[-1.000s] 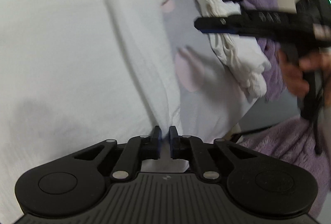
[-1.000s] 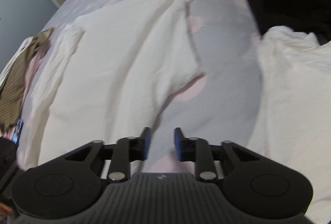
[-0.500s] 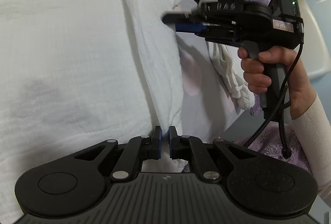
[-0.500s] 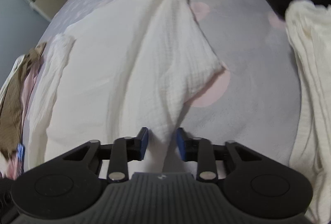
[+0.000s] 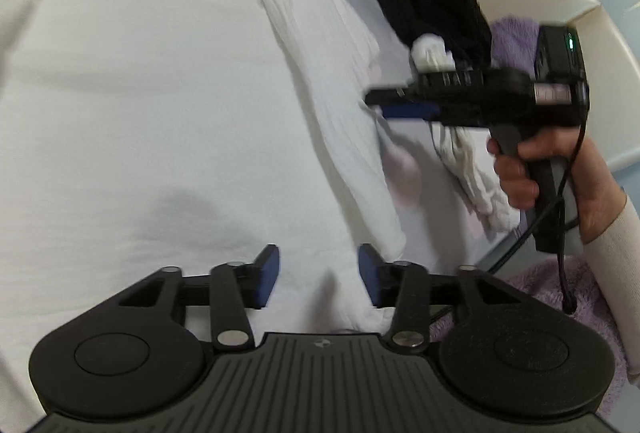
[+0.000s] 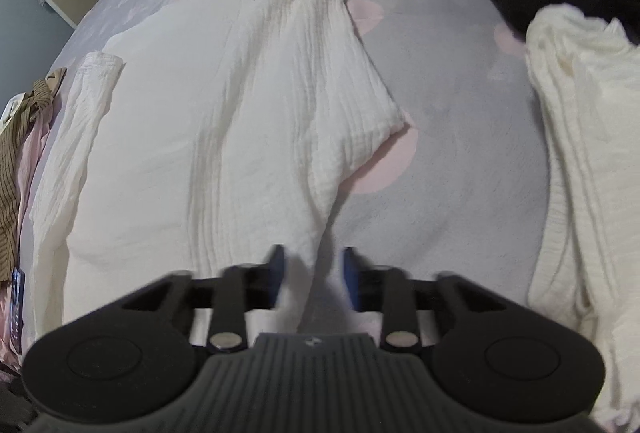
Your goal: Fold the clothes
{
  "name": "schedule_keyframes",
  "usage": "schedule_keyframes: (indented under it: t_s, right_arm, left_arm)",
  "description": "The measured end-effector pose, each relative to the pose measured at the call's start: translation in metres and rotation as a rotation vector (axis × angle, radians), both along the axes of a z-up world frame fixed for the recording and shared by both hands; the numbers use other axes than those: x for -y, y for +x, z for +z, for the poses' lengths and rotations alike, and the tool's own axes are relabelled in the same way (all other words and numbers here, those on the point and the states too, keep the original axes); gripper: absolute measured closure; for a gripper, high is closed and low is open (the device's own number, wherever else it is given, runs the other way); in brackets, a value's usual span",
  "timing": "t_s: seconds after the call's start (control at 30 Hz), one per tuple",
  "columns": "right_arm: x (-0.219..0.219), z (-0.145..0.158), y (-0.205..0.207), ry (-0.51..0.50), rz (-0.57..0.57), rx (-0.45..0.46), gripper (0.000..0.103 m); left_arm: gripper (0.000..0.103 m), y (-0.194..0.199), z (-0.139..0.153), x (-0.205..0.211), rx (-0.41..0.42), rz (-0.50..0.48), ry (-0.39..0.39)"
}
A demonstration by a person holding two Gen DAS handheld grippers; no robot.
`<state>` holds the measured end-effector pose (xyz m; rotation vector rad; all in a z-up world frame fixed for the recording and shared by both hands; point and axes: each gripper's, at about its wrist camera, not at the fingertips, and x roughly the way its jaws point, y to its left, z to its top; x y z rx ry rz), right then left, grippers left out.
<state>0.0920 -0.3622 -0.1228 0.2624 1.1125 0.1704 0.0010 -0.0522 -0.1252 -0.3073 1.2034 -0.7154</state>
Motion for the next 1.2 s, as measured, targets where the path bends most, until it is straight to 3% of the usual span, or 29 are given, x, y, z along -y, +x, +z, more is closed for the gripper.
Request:
schedule_keyframes:
  t_s: [0.13, 0.33, 0.37, 0.43, 0.6, 0.73, 0.9, 1.13, 1.2]
  right_arm:
    - [-0.013, 0.014, -0.011, -0.073, 0.049, 0.043, 0.065]
    - [-0.04, 0.029, -0.033, -0.096, 0.128, 0.112, 0.065]
    - [-0.046, 0.031, -0.037, -0.081, 0.144, 0.116, 0.065]
    - [-0.06, 0.032, -0.042, -0.064, 0.187, 0.123, 0.066]
    - [-0.1, 0.033, -0.046, -0.099, 0.306, 0.141, 0.066]
    - [-0.118, 0.031, -0.039, -0.118, 0.349, 0.137, 0.066]
    - [-0.128, 0.028, -0.031, -0.123, 0.367, 0.125, 0.066]
    - [-0.136, 0.02, -0.021, -0.146, 0.386, 0.106, 0.066]
    - [-0.139, 0.018, -0.019, -0.158, 0.395, 0.107, 0.066]
  left_arm:
    - [0.062, -0.006, 0.022, -0.028, 0.072, 0.081, 0.041]
    - [0.066, -0.025, 0.049, -0.063, 0.315, 0.221, 0.3]
    - [0.071, -0.027, 0.051, -0.068, 0.346, 0.243, 0.329]
    - [0.073, -0.03, 0.051, -0.075, 0.393, 0.282, 0.368]
    - [0.088, -0.018, 0.03, -0.078, 0.416, 0.287, 0.407]
    - [0.089, -0.006, 0.016, -0.085, 0.398, 0.256, 0.375]
    - [0.089, 0.016, -0.005, -0.094, 0.313, 0.28, 0.331]
    - [0.088, 0.009, 0.015, -0.103, 0.325, 0.319, 0.295]
    - [0.082, 0.004, 0.022, -0.109, 0.338, 0.341, 0.29]
